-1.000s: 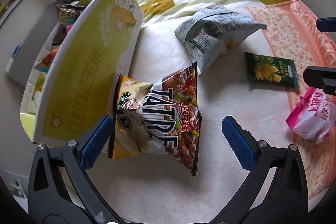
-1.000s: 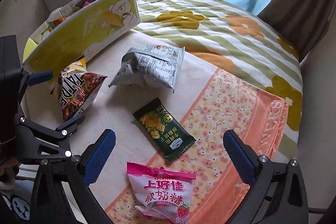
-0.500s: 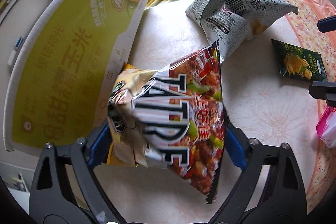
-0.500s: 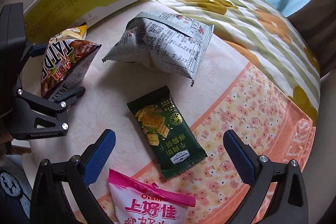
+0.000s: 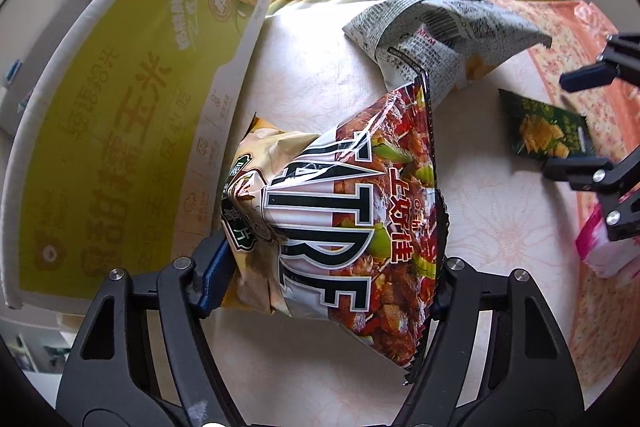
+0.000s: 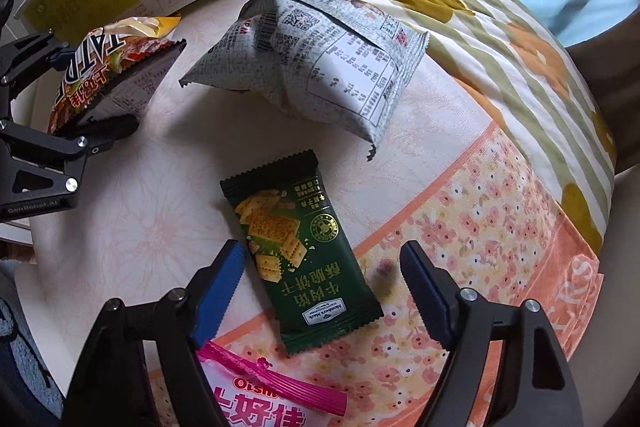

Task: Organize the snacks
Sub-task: 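Grasp the TATRE chip bag with the left gripper while the right grasps the green cracker packet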

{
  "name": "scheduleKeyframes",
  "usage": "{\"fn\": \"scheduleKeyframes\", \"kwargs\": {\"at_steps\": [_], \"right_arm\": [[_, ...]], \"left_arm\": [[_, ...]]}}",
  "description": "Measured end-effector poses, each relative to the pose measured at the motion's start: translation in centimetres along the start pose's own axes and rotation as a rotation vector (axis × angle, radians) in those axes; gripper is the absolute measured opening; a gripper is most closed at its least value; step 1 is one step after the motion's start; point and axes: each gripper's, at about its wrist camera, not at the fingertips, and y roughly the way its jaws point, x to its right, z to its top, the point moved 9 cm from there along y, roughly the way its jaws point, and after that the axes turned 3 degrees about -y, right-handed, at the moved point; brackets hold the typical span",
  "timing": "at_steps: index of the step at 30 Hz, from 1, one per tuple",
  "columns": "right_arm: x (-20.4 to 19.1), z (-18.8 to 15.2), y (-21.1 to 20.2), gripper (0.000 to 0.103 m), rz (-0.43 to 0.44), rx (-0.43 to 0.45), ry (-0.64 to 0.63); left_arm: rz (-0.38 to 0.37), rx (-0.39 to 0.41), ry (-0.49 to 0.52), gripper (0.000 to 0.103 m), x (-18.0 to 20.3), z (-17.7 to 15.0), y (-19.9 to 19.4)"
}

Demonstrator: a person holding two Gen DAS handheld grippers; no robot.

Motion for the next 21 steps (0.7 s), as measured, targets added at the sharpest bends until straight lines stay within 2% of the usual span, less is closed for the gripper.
{"fn": "scheduleKeyframes", "kwargs": {"at_steps": [5, 10, 21], "right_arm": [[-0.5, 0.3, 0.1, 0.063, 0.032, 0.009, -0.013], [-1.3, 0.3, -0.2, 0.047, 0.048, 0.027, -0.023], [-2.9, 0.4, -2.3, 0.046, 0.028, 0.073, -0.027]], "left_arm": [[-0.01, 0.007, 0.008, 0.069, 0.3, -0.3, -0.5], [-0.02, 0.01, 0.01, 0.069, 0.6, -0.5, -0.8], [-0.022, 0.052, 0.012, 0.069, 0.1, 0.0, -2.0]]}}
